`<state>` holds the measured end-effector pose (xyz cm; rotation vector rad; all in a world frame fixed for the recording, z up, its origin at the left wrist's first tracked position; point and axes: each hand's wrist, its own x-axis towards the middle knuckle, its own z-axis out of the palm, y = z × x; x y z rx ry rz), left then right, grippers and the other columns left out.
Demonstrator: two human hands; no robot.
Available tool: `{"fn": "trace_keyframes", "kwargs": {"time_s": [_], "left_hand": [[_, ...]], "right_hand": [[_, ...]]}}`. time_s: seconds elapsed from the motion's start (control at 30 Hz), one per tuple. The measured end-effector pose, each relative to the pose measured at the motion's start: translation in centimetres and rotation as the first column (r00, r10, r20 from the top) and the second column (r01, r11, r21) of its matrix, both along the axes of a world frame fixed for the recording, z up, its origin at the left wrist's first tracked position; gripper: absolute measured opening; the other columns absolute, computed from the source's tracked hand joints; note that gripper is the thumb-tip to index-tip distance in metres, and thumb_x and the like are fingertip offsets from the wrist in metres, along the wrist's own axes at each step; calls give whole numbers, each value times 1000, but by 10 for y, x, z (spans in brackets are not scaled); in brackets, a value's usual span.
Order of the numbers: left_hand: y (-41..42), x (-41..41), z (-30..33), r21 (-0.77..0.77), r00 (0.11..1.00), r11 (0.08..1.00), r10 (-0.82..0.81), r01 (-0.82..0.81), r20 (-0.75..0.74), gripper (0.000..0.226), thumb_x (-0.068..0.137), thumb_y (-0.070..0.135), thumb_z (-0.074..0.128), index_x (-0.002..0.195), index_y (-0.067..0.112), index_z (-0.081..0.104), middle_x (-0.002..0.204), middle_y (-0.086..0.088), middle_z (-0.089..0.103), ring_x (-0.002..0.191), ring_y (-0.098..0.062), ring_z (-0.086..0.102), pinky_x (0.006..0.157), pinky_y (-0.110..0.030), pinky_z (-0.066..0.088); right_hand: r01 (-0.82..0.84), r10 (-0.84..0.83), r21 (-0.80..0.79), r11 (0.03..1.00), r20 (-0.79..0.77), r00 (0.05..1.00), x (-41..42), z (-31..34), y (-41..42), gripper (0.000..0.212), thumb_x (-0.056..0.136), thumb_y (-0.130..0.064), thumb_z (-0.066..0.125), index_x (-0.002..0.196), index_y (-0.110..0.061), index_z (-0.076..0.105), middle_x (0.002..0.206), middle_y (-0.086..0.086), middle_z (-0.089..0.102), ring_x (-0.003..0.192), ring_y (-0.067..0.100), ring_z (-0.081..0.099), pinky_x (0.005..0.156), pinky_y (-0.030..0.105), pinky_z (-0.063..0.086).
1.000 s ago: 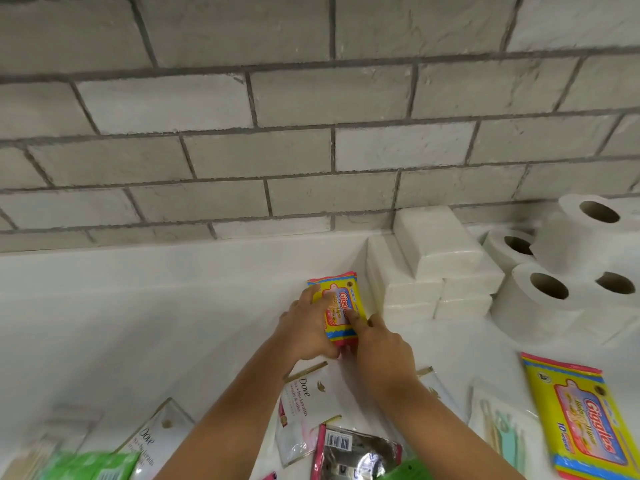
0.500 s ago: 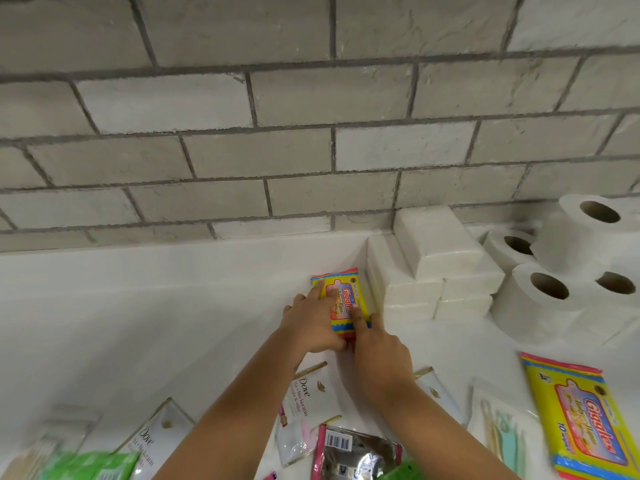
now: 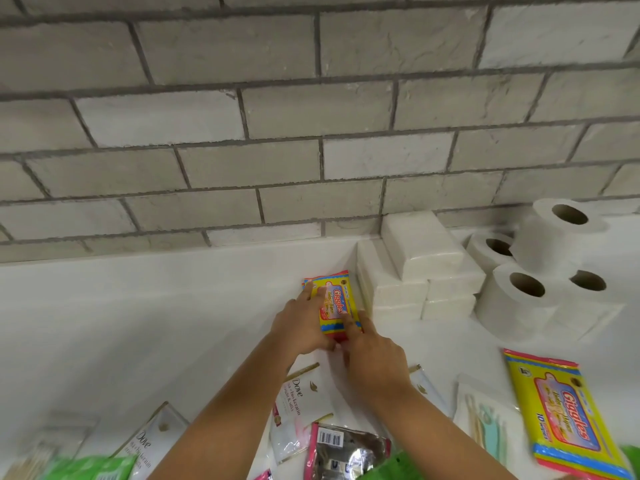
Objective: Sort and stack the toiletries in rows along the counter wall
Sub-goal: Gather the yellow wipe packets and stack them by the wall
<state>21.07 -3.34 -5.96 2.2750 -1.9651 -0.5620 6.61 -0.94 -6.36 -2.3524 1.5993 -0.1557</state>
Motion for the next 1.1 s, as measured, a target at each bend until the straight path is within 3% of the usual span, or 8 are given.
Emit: {"fn": "trace_keyframes", "kwargs": {"time_s": [0.1, 0.23, 0.37, 0.43, 0.6, 0.73, 0.83, 1.1], "left_hand": [[9, -3, 3, -28, 999, 999, 32, -33, -42, 123, 56, 58, 79, 150, 24, 9, 157, 2, 7, 131, -27, 38, 102, -46, 42], [24, -12, 6, -202, 980, 973, 77, -114, -181, 113, 41, 80, 62, 137, 27, 35, 132, 3, 45, 118, -20, 51, 95, -42, 48], [48, -37, 19, -324, 938, 921, 103, -215, -330, 72, 74, 39, 73, 137, 22, 44, 129, 1, 57, 116, -19, 57, 95, -28, 46], [55, -54, 24, -367, 920, 894, 110, -257, -375, 59, 79, 26, 70, 134, 20, 49, 128, -2, 59, 116, -20, 57, 94, -28, 45], [60, -103, 27, -382, 888, 899, 14, -212, -460, 44, 81, 18, 68, 124, 20, 56, 116, 5, 62, 101, -12, 58, 85, -21, 43], [60, -146, 25, -307, 841, 938, -34, -158, -539, 44, 81, 14, 68, 123, 17, 55, 113, 0, 63, 86, -9, 54, 76, -16, 41], [60, -174, 20, -271, 839, 956, -57, -109, -542, 44, 81, 13, 67, 123, 17, 56, 113, -1, 64, 82, -9, 55, 74, -12, 39], [65, -220, 6, -179, 850, 983, -59, -43, -523, 40, 84, 18, 62, 123, 22, 55, 118, 4, 61, 86, -8, 57, 83, -19, 46]], "right_hand": [[-12, 12, -72, 997, -1, 1000, -7, 9, 7, 48, 96, -31, 40, 142, -28, 31, 151, -6, 26, 98, 27, 62, 73, 29, 43], [34, -19, -140, 990, 104, 994, -25, 20, 19, 35, 95, -33, 40, 130, -33, 47, 125, -9, 54, 98, 21, 62, 77, 30, 46], [116, -87, -143, 983, 193, 977, -55, 29, 29, 34, 94, -37, 42, 127, -36, 49, 119, -9, 58, 103, 18, 60, 80, 29, 47], [175, -139, -145, 974, 229, 963, -71, 32, 32, 34, 92, -38, 45, 125, -37, 50, 119, -10, 58, 105, 17, 59, 80, 28, 46], [293, -240, -173, 940, 277, 931, -116, 31, 42, 34, 89, -35, 52, 122, -31, 56, 116, -4, 62, 106, 18, 58, 77, 27, 45], [387, -350, -144, 911, 231, 908, -163, 23, 47, 42, 83, -30, 59, 124, -22, 56, 126, 4, 55, 115, 26, 49, 92, 32, 40], [461, -454, -98, 882, 89, 887, -192, 15, 51, 54, 80, -34, 59, 130, -20, 47, 136, 7, 42, 120, 29, 42, 99, 35, 38], [520, -521, 42, 853, -5, 854, -221, -6, 56, 85, 74, -58, 58, 144, -24, 23, 146, 11, 24, 123, 34, 39, 107, 43, 31]]}}
